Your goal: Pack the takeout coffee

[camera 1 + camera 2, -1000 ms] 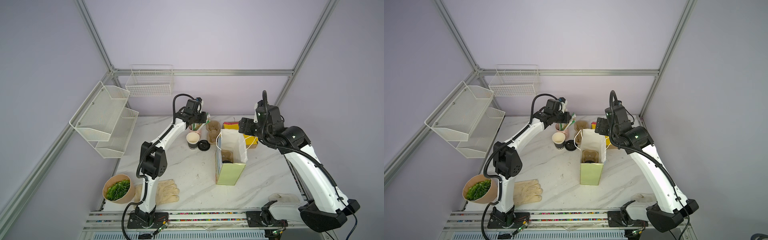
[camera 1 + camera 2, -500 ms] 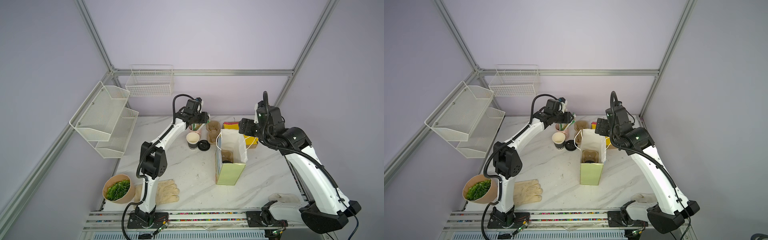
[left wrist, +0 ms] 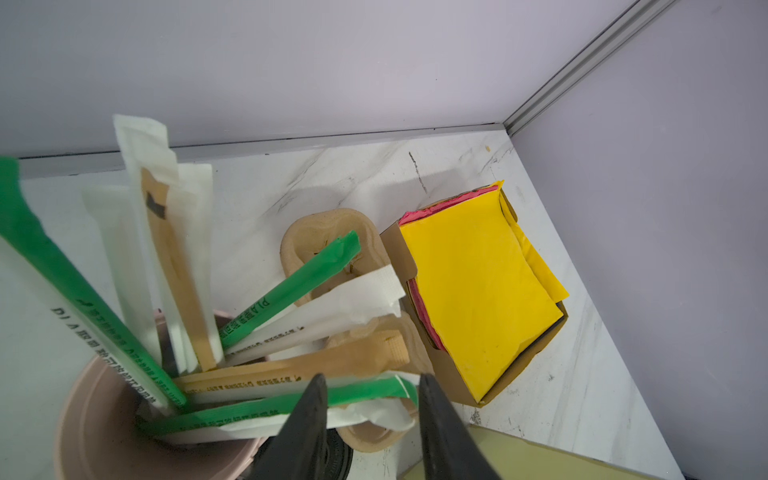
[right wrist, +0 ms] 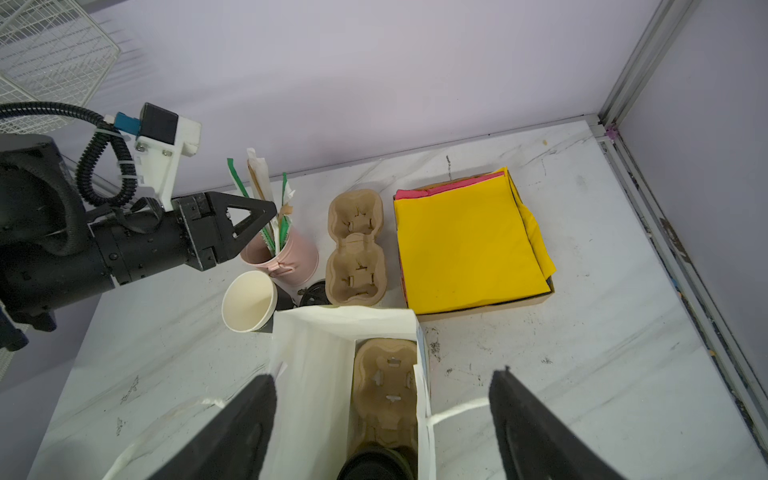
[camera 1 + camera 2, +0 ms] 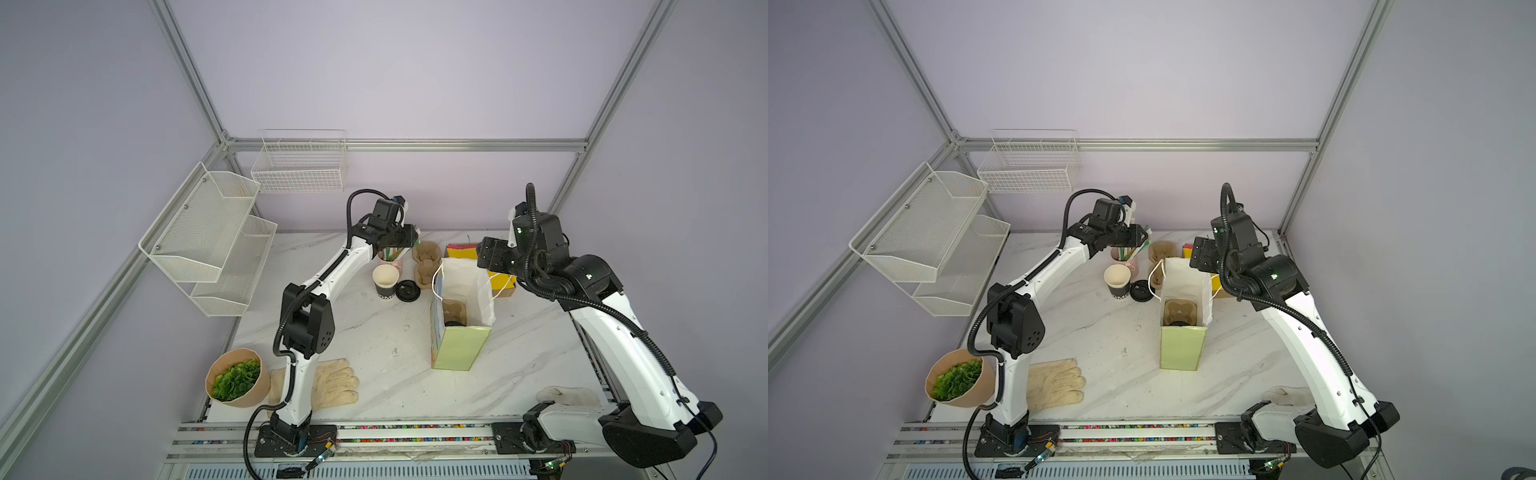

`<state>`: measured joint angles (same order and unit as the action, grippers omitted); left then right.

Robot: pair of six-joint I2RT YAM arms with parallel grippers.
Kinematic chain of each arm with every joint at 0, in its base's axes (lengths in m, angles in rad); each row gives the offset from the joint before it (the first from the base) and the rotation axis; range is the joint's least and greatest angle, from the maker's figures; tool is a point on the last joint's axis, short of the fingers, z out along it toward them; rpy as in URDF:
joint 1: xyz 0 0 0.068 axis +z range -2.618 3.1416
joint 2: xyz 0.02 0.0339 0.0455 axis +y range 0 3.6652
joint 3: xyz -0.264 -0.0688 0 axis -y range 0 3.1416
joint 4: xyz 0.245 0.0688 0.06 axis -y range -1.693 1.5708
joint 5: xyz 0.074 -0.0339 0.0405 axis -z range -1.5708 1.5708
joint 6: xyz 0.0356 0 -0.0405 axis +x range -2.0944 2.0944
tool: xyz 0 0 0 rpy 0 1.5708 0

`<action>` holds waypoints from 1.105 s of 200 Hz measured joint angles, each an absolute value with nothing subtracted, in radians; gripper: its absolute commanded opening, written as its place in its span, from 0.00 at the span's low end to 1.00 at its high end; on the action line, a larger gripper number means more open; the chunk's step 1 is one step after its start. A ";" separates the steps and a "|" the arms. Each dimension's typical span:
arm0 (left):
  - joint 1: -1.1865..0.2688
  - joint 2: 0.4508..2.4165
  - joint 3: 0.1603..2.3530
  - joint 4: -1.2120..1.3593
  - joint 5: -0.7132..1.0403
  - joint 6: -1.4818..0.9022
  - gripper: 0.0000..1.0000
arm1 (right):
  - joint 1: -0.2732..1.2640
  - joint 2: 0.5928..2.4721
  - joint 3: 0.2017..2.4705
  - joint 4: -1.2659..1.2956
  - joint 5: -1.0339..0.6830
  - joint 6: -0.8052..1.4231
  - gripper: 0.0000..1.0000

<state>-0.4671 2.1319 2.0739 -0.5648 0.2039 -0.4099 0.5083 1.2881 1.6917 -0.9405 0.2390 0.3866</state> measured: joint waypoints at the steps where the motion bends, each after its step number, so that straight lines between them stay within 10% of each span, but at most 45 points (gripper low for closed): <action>1: -0.467 2.132 2.074 -0.565 0.205 -0.410 0.41 | 0.508 1.288 1.691 -0.940 0.239 0.387 0.84; 221: -0.474 2.178 2.083 -0.591 0.190 -0.408 0.00 | 0.508 1.288 1.668 -0.928 0.219 0.383 0.84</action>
